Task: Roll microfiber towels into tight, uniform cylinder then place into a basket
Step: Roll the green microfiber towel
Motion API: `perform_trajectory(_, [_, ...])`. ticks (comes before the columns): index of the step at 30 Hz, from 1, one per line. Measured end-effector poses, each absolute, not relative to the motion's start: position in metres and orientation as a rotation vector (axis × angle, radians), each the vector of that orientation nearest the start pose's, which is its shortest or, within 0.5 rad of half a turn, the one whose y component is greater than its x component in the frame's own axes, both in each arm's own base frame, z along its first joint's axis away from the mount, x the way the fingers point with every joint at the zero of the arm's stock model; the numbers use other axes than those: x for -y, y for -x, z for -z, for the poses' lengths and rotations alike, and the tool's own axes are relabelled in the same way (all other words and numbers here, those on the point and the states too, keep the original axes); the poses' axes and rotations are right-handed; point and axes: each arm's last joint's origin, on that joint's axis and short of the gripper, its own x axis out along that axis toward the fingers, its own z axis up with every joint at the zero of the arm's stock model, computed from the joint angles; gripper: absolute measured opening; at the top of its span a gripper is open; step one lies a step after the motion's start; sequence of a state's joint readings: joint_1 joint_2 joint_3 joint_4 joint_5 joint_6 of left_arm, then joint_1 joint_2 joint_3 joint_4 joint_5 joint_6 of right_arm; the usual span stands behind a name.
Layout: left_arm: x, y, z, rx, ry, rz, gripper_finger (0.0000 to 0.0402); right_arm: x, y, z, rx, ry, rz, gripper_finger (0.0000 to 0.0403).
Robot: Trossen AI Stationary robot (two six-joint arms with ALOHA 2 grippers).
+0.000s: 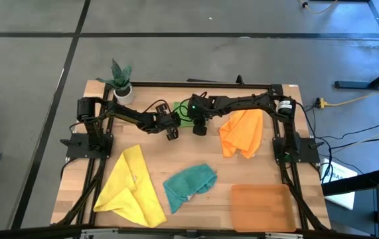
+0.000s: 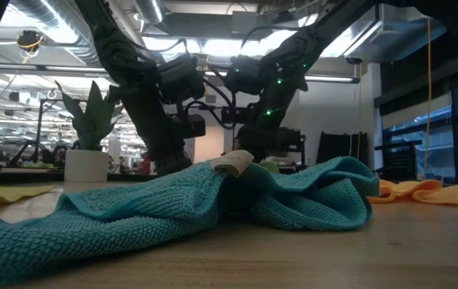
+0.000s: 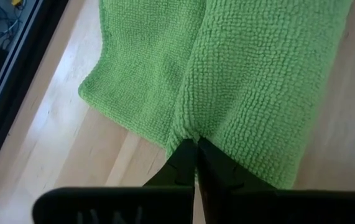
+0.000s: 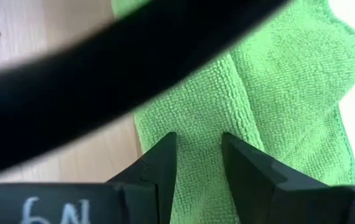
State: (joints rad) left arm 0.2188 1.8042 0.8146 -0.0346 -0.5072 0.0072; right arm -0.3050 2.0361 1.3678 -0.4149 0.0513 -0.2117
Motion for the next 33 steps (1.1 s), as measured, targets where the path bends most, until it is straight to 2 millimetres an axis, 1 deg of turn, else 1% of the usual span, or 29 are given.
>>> perform_trajectory(3, [-0.082, -0.304, -0.109, -1.035, -0.155, -0.66, 0.0, 0.126, -0.394, -0.145, -1.113, 0.05, 0.203, 0.0129])
perform_trajectory(7, [-0.082, -0.304, -0.109, -1.03, -0.154, -0.662, 0.0, 0.126, -0.397, -0.135, -1.127, 0.051, 0.199, 0.0129])
perform_trajectory(10, [-0.082, -0.304, -0.109, -1.026, -0.153, -0.662, 0.0002, 0.127, -0.397, -0.134, -1.126, 0.049, 0.2, 0.0129])
perform_trajectory(13, [-0.082, -0.304, -0.11, -1.022, -0.158, -0.661, 0.0016, 0.127, -0.398, -0.134, -1.121, 0.049, 0.201, 0.0129])
perform_trajectory(19, [-0.083, -0.305, -0.11, -1.015, -0.168, -0.678, 0.0057, 0.127, -0.398, -0.134, -1.119, 0.048, 0.202, 0.0129])
perform_trajectory(22, [-0.082, -0.304, -0.112, -1.035, -0.225, -0.666, 0.0065, 0.127, -0.398, -0.134, -1.116, 0.039, 0.208, 0.0129])
perform_trajectory(25, [-0.079, -0.303, -0.117, -1.033, -0.237, -0.655, 0.0066, 0.127, -0.398, -0.134, -1.114, 0.025, 0.217, 0.0129])
perform_trajectory(28, [-0.074, -0.301, -0.128, -1.017, -0.243, -0.644, 0.0066, 0.127, -0.399, -0.135, -1.104, 0.023, 0.211, 0.0129])
perform_trajectory(33, [-0.067, -0.295, -0.152, -0.984, -0.265, -0.636, 0.0067, 0.126, -0.398, -0.133, -1.109, 0.007, 0.191, 0.0129])
